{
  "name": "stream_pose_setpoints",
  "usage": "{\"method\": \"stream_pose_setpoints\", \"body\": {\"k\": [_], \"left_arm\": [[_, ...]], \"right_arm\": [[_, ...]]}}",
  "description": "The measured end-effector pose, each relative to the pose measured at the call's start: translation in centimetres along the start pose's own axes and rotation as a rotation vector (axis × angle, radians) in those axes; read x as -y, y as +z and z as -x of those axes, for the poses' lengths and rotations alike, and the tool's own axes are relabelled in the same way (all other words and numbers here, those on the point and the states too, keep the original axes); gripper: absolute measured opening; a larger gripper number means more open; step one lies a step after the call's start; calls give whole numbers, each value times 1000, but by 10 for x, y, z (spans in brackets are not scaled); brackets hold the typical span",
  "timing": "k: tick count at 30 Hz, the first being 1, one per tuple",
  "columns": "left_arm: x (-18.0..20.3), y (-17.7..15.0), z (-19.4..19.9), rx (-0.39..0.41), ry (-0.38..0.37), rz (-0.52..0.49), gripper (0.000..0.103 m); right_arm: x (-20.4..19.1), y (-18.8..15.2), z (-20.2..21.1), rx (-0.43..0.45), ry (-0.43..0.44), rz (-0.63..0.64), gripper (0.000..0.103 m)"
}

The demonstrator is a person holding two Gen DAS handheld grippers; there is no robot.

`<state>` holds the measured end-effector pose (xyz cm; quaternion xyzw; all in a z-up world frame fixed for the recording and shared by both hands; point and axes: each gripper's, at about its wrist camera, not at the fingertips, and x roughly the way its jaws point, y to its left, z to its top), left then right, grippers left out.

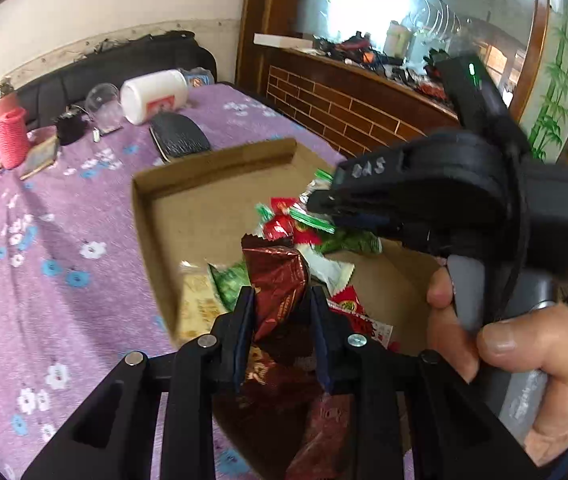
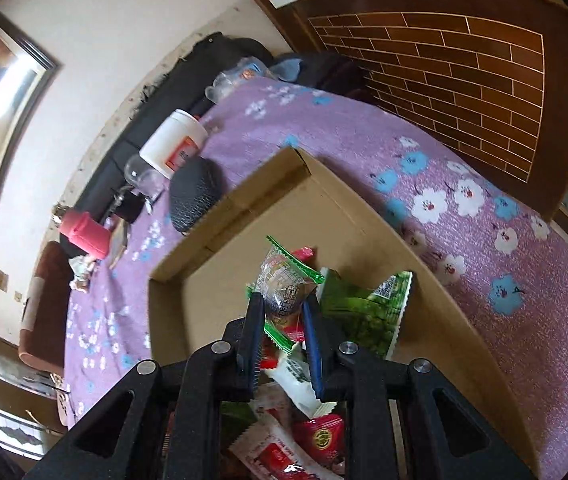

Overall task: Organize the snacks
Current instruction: 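Lower both snacks into the tray and open both tools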

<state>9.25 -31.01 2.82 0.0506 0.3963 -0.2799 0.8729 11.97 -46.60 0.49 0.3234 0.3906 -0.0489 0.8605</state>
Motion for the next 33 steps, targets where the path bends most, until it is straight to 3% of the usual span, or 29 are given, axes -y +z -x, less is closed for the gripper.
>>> {"method": "stream_pose_setpoints", "body": {"k": [18, 24, 29, 33], "left_arm": [[-1, -11, -2, 19, -3, -25, 26], [-2, -10, 2, 38, -3, -19, 33], [-5, -8, 7, 55, 26, -4, 40], [-7, -8, 16, 79, 48, 1, 53]], "right_arm": [[-3, -4, -15, -39, -58, 5, 22], [-5, -3, -7, -18, -54, 15, 23], [-7, -3, 0, 10, -20, 24, 40], [-10, -10, 12, 47, -4, 46, 51]]}}
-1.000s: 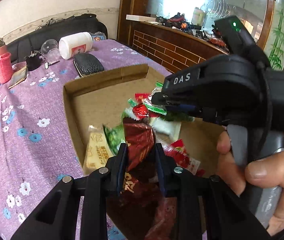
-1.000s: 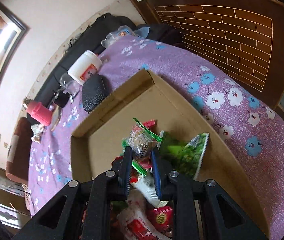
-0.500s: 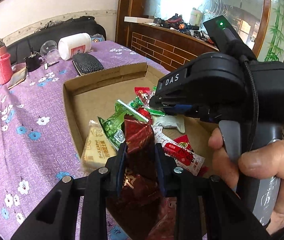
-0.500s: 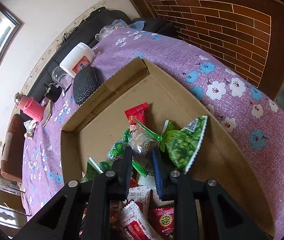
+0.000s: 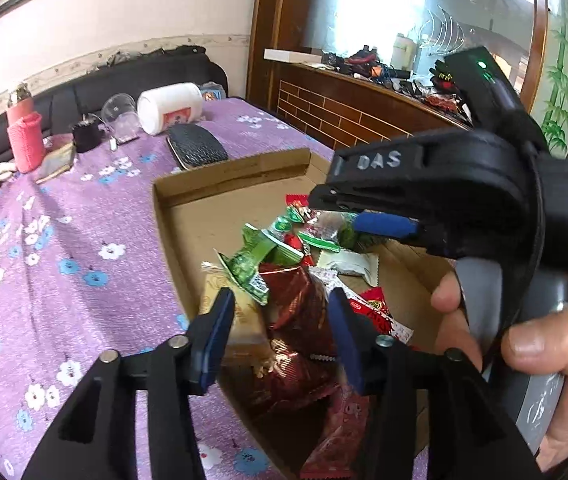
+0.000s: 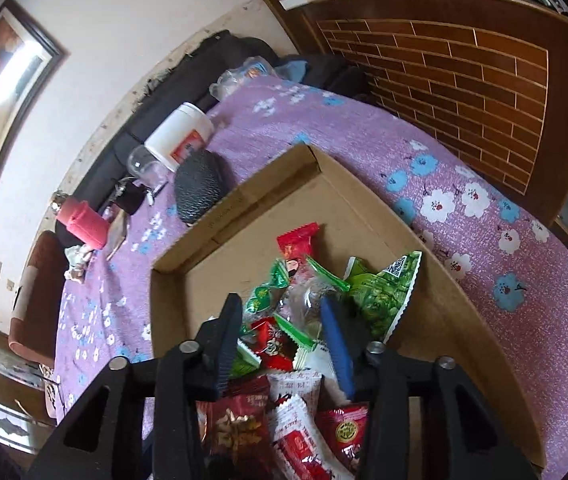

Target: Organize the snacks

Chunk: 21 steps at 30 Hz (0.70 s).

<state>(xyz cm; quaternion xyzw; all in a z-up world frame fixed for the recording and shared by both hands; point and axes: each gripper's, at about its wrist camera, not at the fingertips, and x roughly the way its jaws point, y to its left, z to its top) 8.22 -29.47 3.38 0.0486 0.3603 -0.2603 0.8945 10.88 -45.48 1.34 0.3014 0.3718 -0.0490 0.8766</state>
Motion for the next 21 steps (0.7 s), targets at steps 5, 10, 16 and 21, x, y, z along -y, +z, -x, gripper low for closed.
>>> {"method": "stream_pose_setpoints", "body": {"k": [5, 10, 16, 21], "left_arm": [[4, -5, 9, 9, 23, -32, 61], [9, -13, 23, 13, 39, -65, 66], [12, -31, 54, 50, 91, -98, 91], [8, -58, 73, 80, 149, -124, 99]], "right_arm": [[7, -14, 18, 21, 7, -7, 56], [13, -31, 42, 59, -4, 10, 59], [10, -54, 78, 145, -72, 68, 74], [7, -91, 103, 234, -183, 155, 89]]}}
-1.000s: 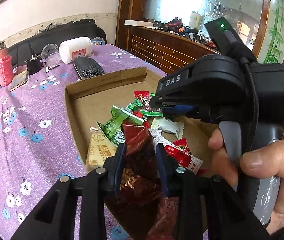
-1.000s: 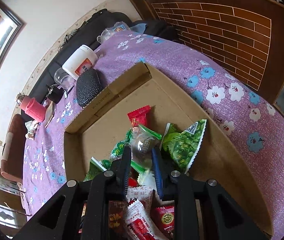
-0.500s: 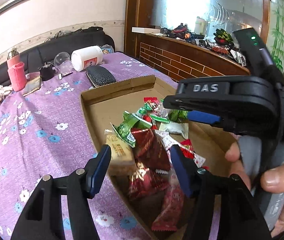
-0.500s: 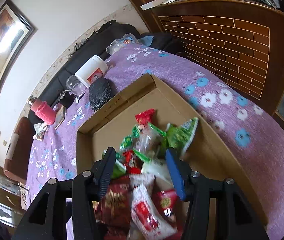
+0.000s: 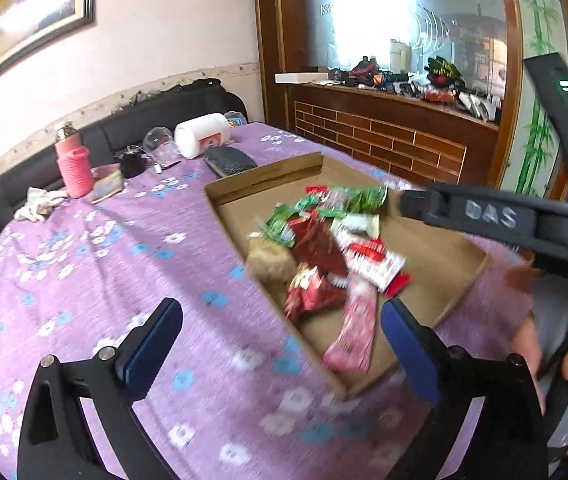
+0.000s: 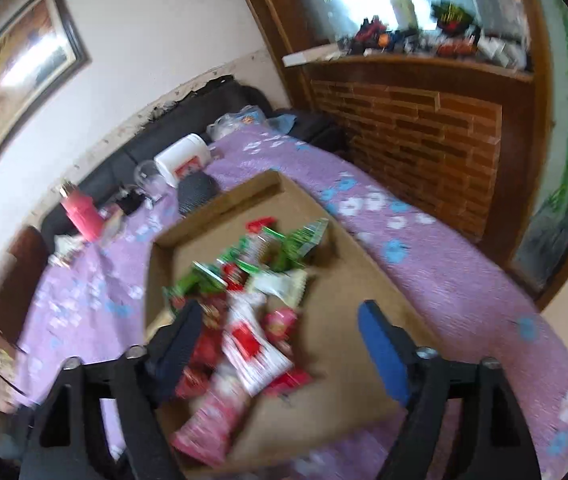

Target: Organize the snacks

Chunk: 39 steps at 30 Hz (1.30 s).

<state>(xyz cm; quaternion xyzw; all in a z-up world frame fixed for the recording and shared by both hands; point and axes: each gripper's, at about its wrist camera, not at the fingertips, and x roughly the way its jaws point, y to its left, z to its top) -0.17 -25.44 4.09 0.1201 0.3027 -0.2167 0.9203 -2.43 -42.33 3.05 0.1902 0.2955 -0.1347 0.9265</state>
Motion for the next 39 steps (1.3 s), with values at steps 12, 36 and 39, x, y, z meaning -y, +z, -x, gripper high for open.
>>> {"method": "stream_pose_setpoints", "body": {"k": [12, 36, 39], "left_arm": [[-13, -9, 12, 33, 92, -17, 103], [-6, -9, 5, -36, 120, -38, 103], [-7, -10, 5, -34, 122, -38, 103]], "right_arm": [[-1, -47, 42, 166, -143, 43, 102], [-5, -49, 26, 100, -159, 66, 102], [-5, -49, 26, 100, -160, 67, 102]]}}
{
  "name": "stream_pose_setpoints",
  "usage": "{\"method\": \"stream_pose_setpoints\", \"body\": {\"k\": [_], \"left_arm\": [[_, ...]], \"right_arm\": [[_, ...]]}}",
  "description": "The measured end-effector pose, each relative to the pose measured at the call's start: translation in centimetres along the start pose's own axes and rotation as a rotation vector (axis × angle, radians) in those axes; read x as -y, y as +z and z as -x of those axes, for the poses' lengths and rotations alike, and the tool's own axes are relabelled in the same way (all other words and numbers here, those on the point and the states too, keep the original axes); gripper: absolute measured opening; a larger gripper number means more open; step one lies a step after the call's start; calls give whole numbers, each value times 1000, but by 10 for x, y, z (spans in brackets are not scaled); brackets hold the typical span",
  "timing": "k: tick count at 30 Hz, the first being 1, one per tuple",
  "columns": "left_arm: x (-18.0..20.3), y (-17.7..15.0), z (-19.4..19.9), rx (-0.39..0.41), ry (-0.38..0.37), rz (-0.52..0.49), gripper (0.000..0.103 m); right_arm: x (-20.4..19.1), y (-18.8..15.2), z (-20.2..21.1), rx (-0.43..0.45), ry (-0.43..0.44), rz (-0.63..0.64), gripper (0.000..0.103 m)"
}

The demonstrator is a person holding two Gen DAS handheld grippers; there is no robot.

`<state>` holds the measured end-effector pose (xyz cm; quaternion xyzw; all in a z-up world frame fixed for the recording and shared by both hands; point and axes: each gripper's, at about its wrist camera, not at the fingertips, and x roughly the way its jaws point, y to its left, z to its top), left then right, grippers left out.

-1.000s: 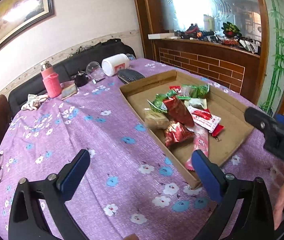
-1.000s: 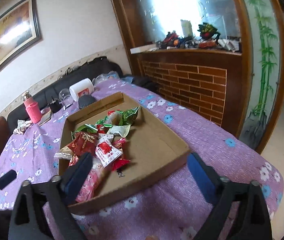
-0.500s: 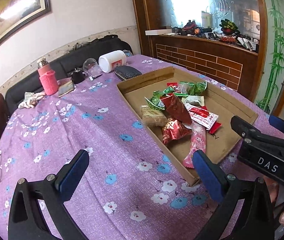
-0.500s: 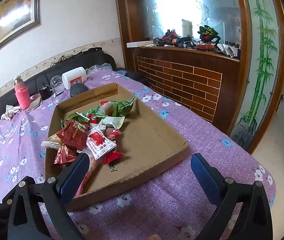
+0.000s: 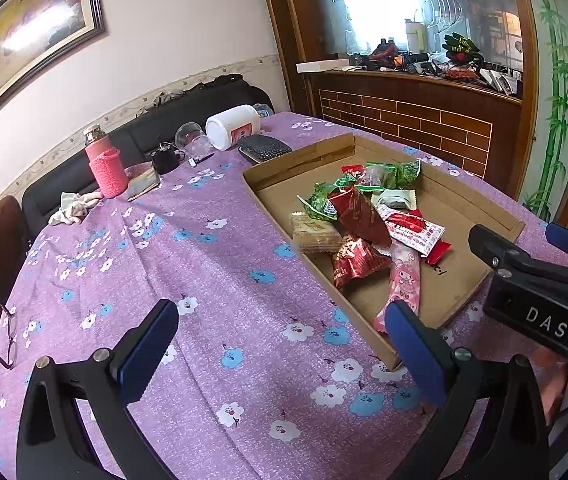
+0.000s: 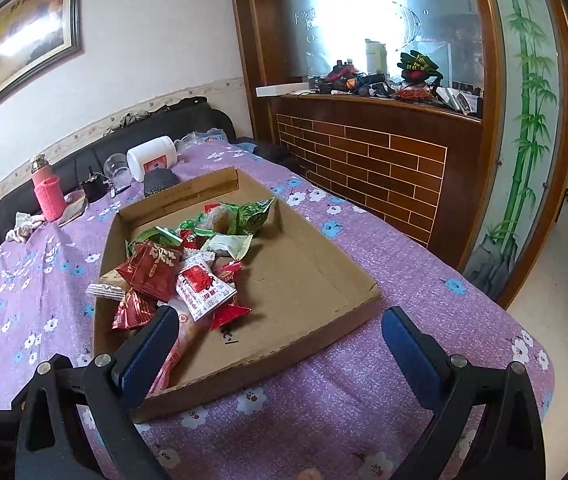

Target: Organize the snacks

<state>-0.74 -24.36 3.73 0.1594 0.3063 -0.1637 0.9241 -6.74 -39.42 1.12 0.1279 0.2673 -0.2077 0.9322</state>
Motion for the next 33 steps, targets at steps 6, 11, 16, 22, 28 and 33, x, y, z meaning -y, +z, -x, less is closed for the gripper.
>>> {"method": "stream_pose_setpoints", "body": {"k": [6, 11, 16, 22, 28, 33], "left_arm": [[0, 0, 0, -2, -2, 0, 103], [1, 0, 0, -3, -1, 0, 103], [0, -1, 0, -5, 2, 1, 103], [-2, 0, 1, -7, -20, 4, 103], [0, 2, 3, -25, -53, -6, 103], [6, -2, 7, -25, 29, -29, 103]], "right_arm": [[1, 0, 0, -1, -2, -1, 102], [1, 0, 0, -3, -1, -1, 102], [1, 0, 0, 1, -1, -2, 102], [2, 1, 2, 9, 0, -8, 102], [4, 3, 6, 20, 10, -23, 102], [4, 4, 11, 27, 20, -28, 102]]}}
